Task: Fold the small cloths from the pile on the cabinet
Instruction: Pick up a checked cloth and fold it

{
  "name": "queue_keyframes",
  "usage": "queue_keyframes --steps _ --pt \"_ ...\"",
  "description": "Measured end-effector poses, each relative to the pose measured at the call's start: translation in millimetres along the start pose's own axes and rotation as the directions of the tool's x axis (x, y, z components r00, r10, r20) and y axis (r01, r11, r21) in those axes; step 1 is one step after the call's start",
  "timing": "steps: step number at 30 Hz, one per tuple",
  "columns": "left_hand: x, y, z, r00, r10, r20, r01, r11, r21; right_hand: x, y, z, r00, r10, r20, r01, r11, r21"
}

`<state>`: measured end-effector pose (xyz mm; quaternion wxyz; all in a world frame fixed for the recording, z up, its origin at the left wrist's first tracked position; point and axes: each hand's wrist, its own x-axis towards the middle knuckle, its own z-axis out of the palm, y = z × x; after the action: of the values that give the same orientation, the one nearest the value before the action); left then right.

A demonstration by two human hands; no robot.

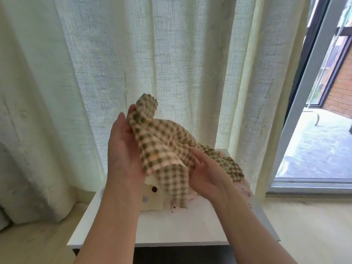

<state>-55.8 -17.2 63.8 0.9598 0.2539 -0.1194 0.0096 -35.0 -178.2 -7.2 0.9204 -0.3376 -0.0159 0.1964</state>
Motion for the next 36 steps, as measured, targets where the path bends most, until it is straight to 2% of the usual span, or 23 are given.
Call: queue_keyframes --steps 2,3,5,7,9,11,13,14,15,19,22,24,26,27,29,30,31,33,36 --pt "1 2 -4 0.992 -0.056 -0.116 0.075 0.983 0.165 -4 -13 2 0.991 -0.134 -0.003 0.134 0.99 -0.033" --pt "1 3 -6 0.985 -0.054 -0.164 0.085 0.978 0.189 -6 -18 0 0.981 -0.194 -0.03 0.192 0.98 -0.057" --pt "1 6 -13 0.97 -0.017 -0.243 0.084 0.959 0.271 -10 -26 -8 0.958 -0.275 -0.087 0.269 0.96 -0.079" --pt "2 6 -22 0.937 0.063 -0.343 0.096 0.899 0.427 -16 -28 -15 0.941 -0.317 -0.117 0.307 0.947 -0.095" --pt "1 4 -27 0.916 0.138 -0.376 0.1 0.83 0.548 -20 -29 -16 0.932 -0.332 -0.148 0.309 0.938 -0.156" --pt "-3 3 -29 0.915 0.19 -0.356 0.123 0.71 0.693 -25 -33 -14 0.908 -0.355 -0.222 0.297 0.919 -0.258" --pt "-7 2 -31 0.904 0.324 -0.278 0.117 0.438 0.891 -28 -41 -14 0.886 -0.403 -0.231 0.306 0.88 -0.363" --pt "-8 2 -33 0.898 0.382 -0.218 0.086 0.333 0.939 -30 -46 -14 0.875 -0.432 -0.218 0.321 0.855 -0.407" --pt "-8 2 -33 0.899 0.403 -0.173 0.057 0.284 0.957 -33 -50 -16 0.863 -0.461 -0.206 0.338 0.83 -0.444" --pt "-3 8 -32 0.914 0.39 -0.109 0.028 0.208 0.978 -35 -64 -18 0.832 -0.52 -0.191 0.39 0.795 -0.465" --pt "1 15 -31 0.91 0.401 -0.103 0.017 0.213 0.977 -26 -64 -17 0.806 -0.555 -0.204 0.378 0.749 -0.543" --pt "2 19 -33 0.932 0.343 -0.115 0.036 0.228 0.973 -21 -63 -14 0.839 -0.517 -0.171 0.335 0.737 -0.587" --pt "2 22 -35 0.96 0.262 -0.098 0.053 0.175 0.983 -22 -64 -13 0.909 -0.408 -0.085 0.263 0.72 -0.642" --pt "2 23 -35 0.967 0.245 -0.072 0.046 0.109 0.993 -24 -65 -14 0.928 -0.371 -0.039 0.228 0.648 -0.727" --pt "3 23 -34 0.961 0.278 -0.013 0.026 -0.044 0.999 -26 -66 -14 0.928 -0.372 0.029 0.169 0.349 -0.922" --pt "4 23 -34 0.949 0.314 0.011 0.025 -0.111 0.993 -26 -66 -14 0.919 -0.39 0.049 0.136 0.199 -0.971" --pt "5 22 -34 0.937 0.349 0.031 0.029 -0.167 0.986 -25 -66 -13 0.91 -0.411 0.059 0.106 0.092 -0.99" --pt "8 24 -38 0.917 0.393 0.071 0.026 -0.235 0.972 -22 -65 -15 0.881 -0.467 0.072 0.076 -0.011 -0.997" --pt "13 27 -48 0.903 0.411 0.121 -0.007 -0.269 0.963 -18 -68 -23 0.793 -0.6 0.11 0.042 -0.125 -0.991"
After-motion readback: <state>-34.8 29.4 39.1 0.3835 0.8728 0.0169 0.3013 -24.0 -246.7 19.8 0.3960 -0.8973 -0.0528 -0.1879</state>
